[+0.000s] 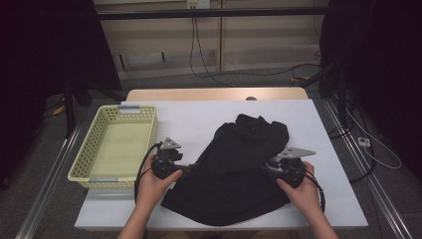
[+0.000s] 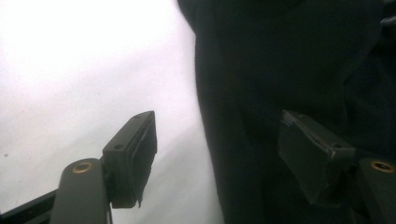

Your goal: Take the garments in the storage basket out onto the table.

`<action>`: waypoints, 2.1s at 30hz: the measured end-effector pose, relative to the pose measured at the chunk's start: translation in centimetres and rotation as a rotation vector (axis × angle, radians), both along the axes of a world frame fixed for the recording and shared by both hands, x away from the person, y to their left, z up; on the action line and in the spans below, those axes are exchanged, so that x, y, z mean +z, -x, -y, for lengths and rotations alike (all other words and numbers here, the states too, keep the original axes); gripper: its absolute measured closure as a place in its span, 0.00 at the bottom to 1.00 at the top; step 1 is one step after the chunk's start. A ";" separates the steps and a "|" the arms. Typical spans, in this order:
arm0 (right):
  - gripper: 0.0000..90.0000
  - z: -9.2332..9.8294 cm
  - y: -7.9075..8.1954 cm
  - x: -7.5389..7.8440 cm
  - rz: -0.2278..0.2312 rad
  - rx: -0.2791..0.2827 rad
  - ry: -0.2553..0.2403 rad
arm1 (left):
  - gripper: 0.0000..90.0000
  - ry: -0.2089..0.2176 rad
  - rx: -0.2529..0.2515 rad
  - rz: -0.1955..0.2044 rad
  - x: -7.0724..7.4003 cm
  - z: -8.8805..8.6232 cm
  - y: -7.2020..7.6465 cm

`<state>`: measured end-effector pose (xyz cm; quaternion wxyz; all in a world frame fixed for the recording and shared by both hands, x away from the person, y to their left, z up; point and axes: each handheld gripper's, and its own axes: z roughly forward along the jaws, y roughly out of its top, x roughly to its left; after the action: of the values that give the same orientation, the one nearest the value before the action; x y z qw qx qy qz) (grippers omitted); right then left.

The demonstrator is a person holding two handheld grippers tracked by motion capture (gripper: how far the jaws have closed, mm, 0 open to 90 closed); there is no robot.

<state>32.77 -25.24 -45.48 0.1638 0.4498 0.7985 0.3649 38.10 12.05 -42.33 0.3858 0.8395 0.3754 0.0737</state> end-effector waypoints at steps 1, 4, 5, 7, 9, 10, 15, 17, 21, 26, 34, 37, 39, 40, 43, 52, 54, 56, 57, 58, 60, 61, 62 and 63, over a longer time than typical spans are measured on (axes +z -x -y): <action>0.78 -0.4 0.0 -0.4 0.006 -0.003 0.020 | 0.31 0.004 0.004 -0.007 -0.1 0.1 -0.1; 0.95 0.0 0.1 -0.1 -0.015 0.010 0.014 | 0.30 0.006 0.012 -0.016 -0.2 0.2 -0.5; 0.95 0.3 0.2 0.0 -0.027 0.003 0.005 | 0.30 0.002 0.012 -0.024 -0.3 0.3 -0.7; 0.96 1.7 0.6 0.3 -0.031 -0.062 0.008 | 0.31 -0.005 0.012 -0.024 -0.5 0.6 -1.0; 0.96 3.3 1.1 0.5 -0.048 -0.113 -0.018 | 0.37 -0.003 -0.003 -0.035 -0.7 1.0 -1.5; 0.96 4.1 1.5 0.6 -0.050 -0.131 -0.005 | 0.37 -0.006 -0.004 -0.035 -0.9 1.2 -1.6; 0.96 6.0 3.3 0.7 -0.066 -0.154 0.001 | 0.42 -0.031 -0.009 -0.056 -2.2 2.3 -2.6; 0.96 5.8 3.4 0.8 -0.054 -0.143 0.002 | 0.45 -0.043 -0.011 -0.057 -2.5 2.6 -2.6; 0.95 5.0 3.3 0.5 -0.051 -0.113 0.018 | 0.53 -0.075 -0.013 -0.042 -2.5 3.0 -2.3; 0.93 4.6 3.2 0.4 -0.040 -0.105 0.011 | 0.77 -0.090 -0.061 -0.059 -2.3 3.3 -1.9; 0.93 3.8 3.1 0.3 -0.029 -0.063 0.007 | 0.97 -0.118 -0.058 -0.080 -1.8 3.0 -1.6; 0.93 3.9 3.2 0.5 -0.022 -0.062 0.011 | 0.97 -0.105 0.018 -0.031 -0.6 1.5 -1.4; 0.93 4.2 3.3 0.7 -0.012 -0.069 0.008 | 0.98 -0.095 0.069 -0.011 0.3 0.0 -1.2; 0.93 4.3 3.3 0.8 -0.007 -0.068 0.006 | 0.98 -0.084 0.082 -0.015 0.6 -0.5 -1.1; 0.84 3.9 3.2 1.0 0.017 -0.034 -0.001 | 0.97 -0.044 0.097 -0.032 0.7 -1.4 -0.6; 0.49 -3.1 2.8 2.1 0.160 0.256 -0.083 | 0.96 -0.071 0.080 -0.060 -0.6 -0.3 -0.8; 0.50 -5.0 2.2 1.5 0.132 0.307 -0.085 | 0.96 -0.069 0.077 -0.066 -0.6 -0.4 -0.8; 0.51 -6.4 1.7 0.7 0.093 0.324 -0.062 | 0.96 -0.053 0.085 -0.070 -0.6 -0.6 -0.8; 0.53 -7.2 1.4 0.1 0.070 0.331 -0.042 | 0.96 -0.053 0.083 -0.074 -0.6 -0.7 -0.8; 0.55 -7.5 1.3 -0.4 0.045 0.336 -0.020 | 0.96 -0.053 0.084 -0.077 -0.6 -0.7 -0.8; 0.60 -7.7 1.3 -0.5 0.035 0.339 0.003 | 0.96 -0.058 0.080 -0.086 -0.7 -0.8 -0.6; 0.64 -7.4 1.3 -0.4 0.032 0.340 0.007 | 0.96 -0.059 0.075 -0.092 -0.7 -0.8 -0.5; 0.70 -7.3 1.3 -0.5 0.031 0.329 0.001 | 0.96 -0.064 0.070 -0.090 -0.7 -0.7 -0.3; 0.77 -7.0 1.2 -0.5 0.024 0.314 -0.012 | 0.96 -0.066 0.065 -0.089 -0.6 -0.6 -0.2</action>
<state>31.59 -18.22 -45.99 0.1117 0.3157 0.8549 0.3962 38.30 12.67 -42.92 0.3382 0.8416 0.4167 0.0614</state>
